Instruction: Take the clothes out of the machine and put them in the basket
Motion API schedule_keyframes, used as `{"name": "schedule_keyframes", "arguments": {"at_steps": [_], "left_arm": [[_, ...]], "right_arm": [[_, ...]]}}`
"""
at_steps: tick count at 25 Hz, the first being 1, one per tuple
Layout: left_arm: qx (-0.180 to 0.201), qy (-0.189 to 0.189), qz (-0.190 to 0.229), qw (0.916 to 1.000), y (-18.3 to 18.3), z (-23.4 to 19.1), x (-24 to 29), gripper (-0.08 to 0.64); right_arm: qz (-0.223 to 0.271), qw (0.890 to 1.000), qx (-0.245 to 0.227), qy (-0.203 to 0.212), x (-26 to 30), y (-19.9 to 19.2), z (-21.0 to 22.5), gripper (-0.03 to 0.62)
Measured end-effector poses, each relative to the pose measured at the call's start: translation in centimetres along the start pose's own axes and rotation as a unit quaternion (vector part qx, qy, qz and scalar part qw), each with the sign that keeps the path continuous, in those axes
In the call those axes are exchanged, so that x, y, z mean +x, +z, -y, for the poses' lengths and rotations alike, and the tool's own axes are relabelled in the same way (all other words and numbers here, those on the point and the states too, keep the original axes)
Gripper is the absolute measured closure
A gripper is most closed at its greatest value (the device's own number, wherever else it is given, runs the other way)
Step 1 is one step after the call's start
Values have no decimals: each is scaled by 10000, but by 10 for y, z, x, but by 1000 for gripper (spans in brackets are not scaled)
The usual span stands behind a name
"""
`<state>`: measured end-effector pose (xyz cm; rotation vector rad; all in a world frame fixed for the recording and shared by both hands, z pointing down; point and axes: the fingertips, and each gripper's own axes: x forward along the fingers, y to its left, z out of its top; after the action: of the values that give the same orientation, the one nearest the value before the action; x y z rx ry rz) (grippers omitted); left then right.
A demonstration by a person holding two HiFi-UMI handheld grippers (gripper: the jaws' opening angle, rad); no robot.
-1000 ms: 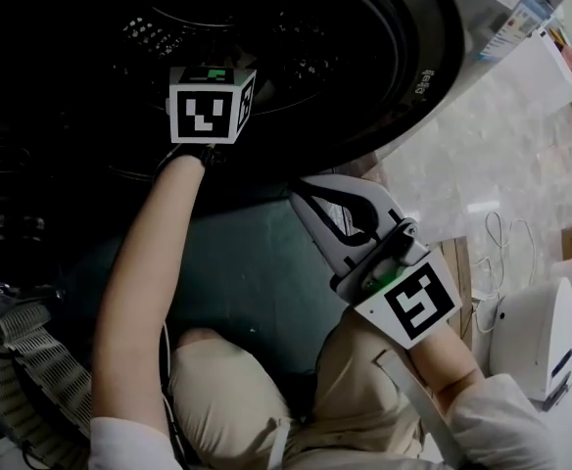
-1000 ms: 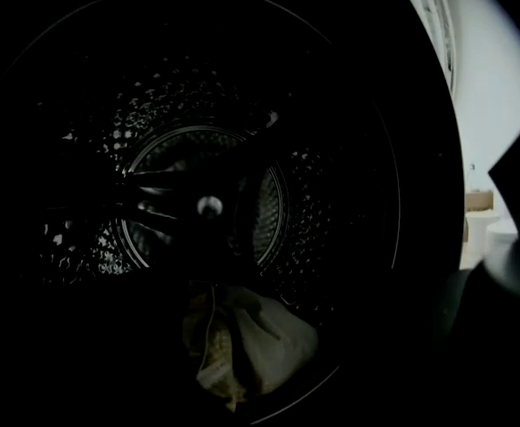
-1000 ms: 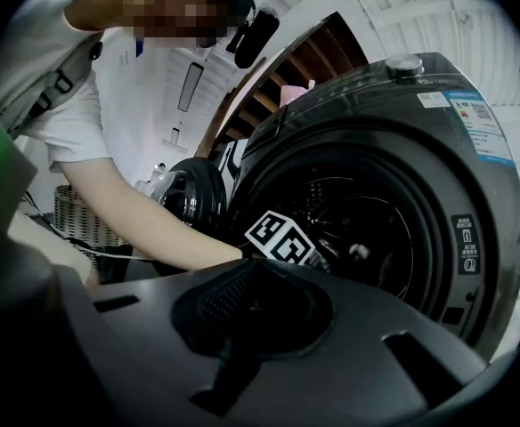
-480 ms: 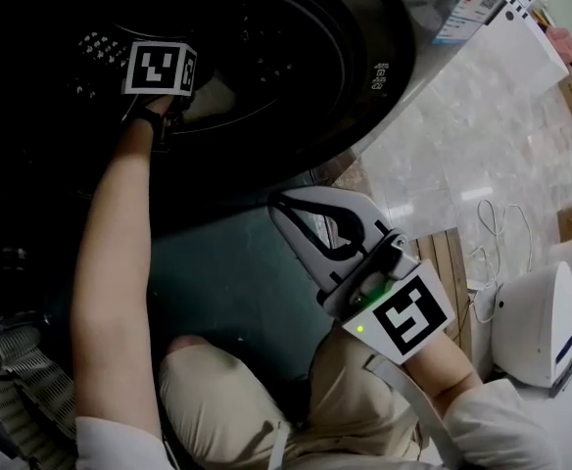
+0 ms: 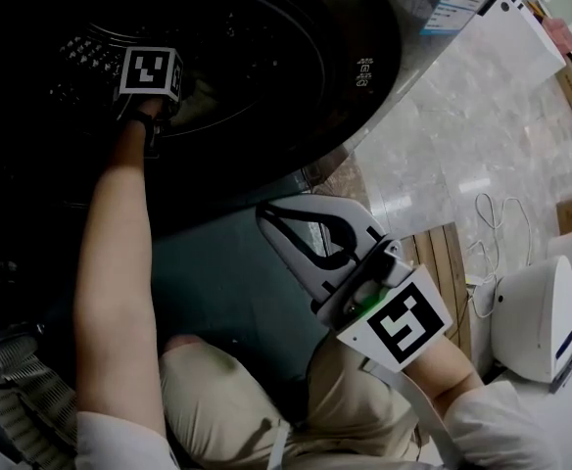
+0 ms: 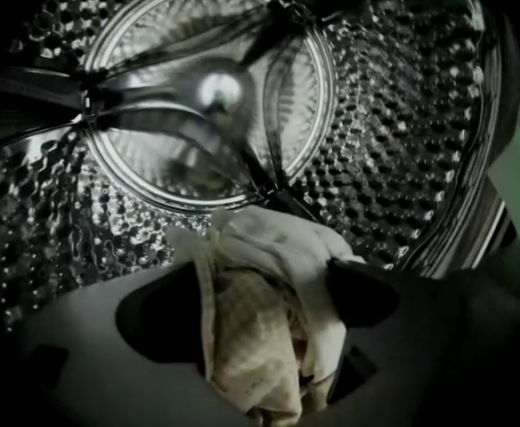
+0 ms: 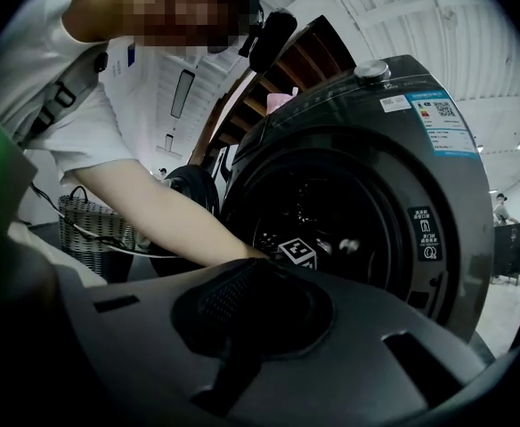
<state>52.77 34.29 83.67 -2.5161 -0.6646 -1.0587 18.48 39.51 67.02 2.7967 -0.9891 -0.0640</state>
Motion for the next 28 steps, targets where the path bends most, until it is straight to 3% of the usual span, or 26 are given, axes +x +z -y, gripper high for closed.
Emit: {"name": "schedule_keyframes", "arguments": {"at_steps": [4, 11, 17, 21, 28], "left_arm": [[45, -60, -373, 9993, -15, 9, 12, 149], [495, 133, -488, 9975, -19, 14, 10, 384], [469, 141, 127, 9987, -4, 12, -9, 426], [185, 28, 566, 9982, 5, 12, -33, 433], [-73, -337, 1524, 9877, 28, 16, -95, 445]], "right_arm": [[-53, 10000, -5, 82, -3, -3, -2, 578], [-44, 9999, -27, 116, -6, -4, 0, 578], [-1, 9999, 35, 97, -4, -2, -2, 578], [67, 9999, 15, 142, 2, 2, -9, 578], [170, 9994, -96, 297, 22, 10, -29, 578]]}}
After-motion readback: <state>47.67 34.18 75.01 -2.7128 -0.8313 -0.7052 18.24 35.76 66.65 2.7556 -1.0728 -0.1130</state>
